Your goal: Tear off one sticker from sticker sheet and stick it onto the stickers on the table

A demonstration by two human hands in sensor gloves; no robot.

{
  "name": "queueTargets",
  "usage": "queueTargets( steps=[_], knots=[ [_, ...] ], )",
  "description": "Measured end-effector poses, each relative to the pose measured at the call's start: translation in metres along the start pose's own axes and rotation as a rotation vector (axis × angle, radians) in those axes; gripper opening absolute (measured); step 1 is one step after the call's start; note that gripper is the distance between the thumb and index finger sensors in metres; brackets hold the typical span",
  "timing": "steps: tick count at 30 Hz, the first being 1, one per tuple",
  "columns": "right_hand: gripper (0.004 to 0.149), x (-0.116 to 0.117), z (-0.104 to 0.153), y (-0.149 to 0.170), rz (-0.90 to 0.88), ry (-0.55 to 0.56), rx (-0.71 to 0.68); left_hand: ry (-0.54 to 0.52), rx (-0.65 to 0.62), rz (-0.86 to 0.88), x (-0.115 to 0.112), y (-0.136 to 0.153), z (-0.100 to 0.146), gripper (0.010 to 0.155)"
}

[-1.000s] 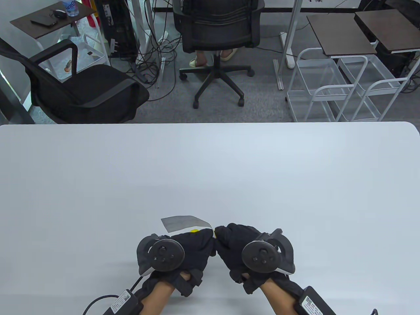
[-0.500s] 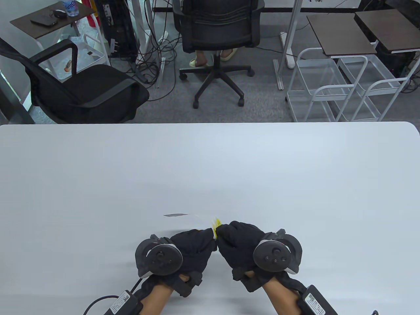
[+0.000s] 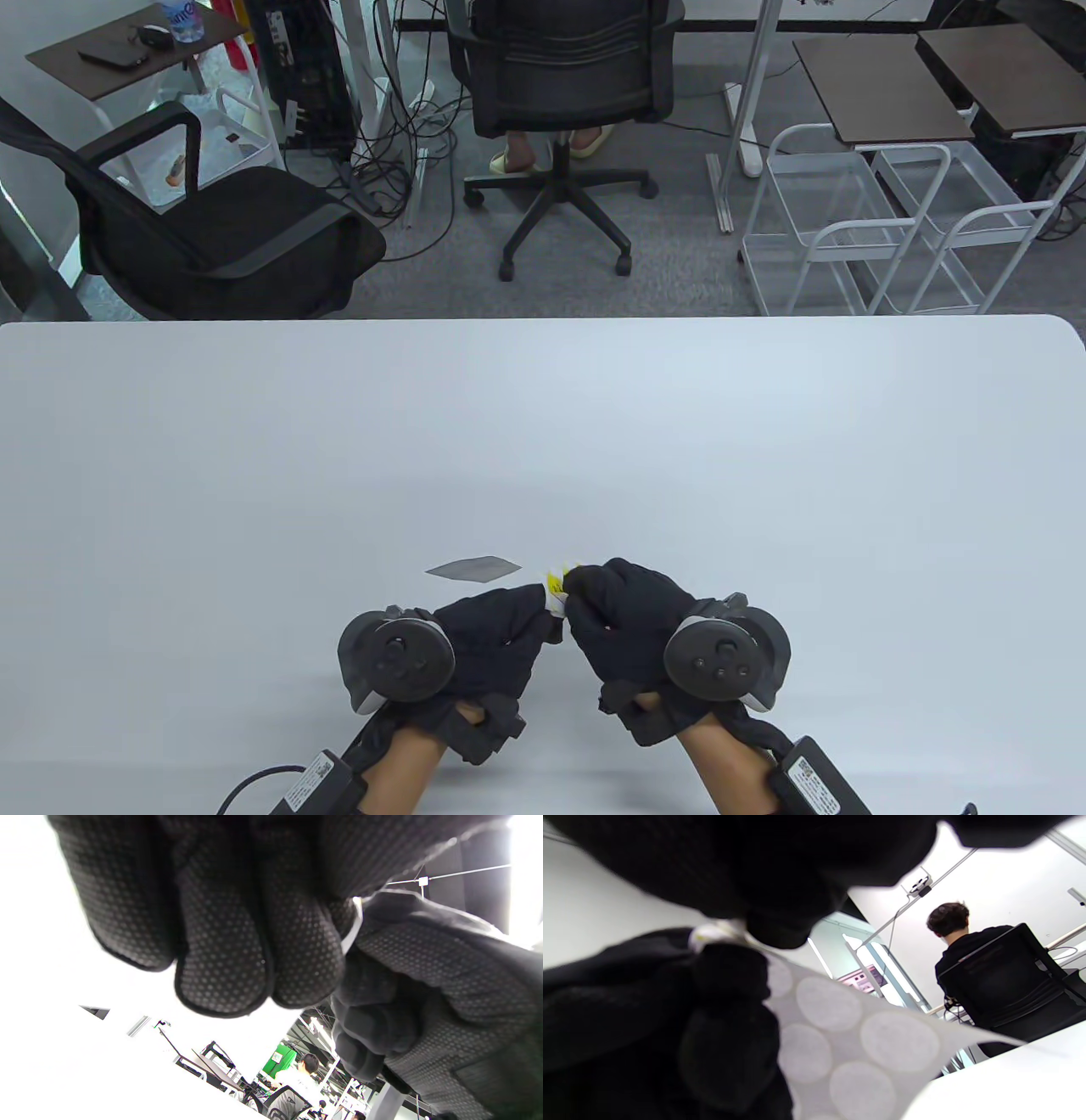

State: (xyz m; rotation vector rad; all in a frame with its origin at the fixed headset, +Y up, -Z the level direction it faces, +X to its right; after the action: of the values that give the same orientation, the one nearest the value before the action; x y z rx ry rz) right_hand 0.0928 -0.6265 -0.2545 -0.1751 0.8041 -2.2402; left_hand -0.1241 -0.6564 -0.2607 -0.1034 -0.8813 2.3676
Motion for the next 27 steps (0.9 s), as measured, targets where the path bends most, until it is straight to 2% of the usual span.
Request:
queueTargets(
  steps=[10,14,16,21,27],
  knots=[
    [0.04,-0.028,0.004,0.026,-0.081,0.132,0.153,-0.033,0.062,0.026,0.013,0.017,-0.001,0.042],
    [0.04,-0.044,0.008,0.045,-0.127,0.221,0.252,-0.098,0.116,0.047,0.026,0.03,-0.001,0.042],
    [0.041,-0.05,0.011,0.056,-0.127,0.245,0.31,-0.168,0.167,0.079,0.037,0.041,0.001,0.042],
    [0.041,-0.047,0.005,0.069,-0.008,0.208,0.385,-0.319,0.256,0.149,0.062,0.061,0.007,0.042],
    [0.041,-0.018,-0.032,0.044,0.193,0.073,0.325,-0.466,0.346,0.182,0.086,0.082,0.015,0.042]
  ],
)
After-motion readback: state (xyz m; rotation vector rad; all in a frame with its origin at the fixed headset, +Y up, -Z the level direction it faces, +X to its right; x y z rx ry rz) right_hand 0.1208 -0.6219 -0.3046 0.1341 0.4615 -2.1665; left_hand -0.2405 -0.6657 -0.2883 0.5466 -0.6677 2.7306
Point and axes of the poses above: the tracker on the back of each hand, its own y axis roughly to the little-finger side, its own z axis roughly from the fingertips to the wrist, x = y × z, the point moved 1 cm from there along -z, roughly from the wrist to the fingertips, and after that the axes turned 7 degrees about -y, right-handed, at the moved point
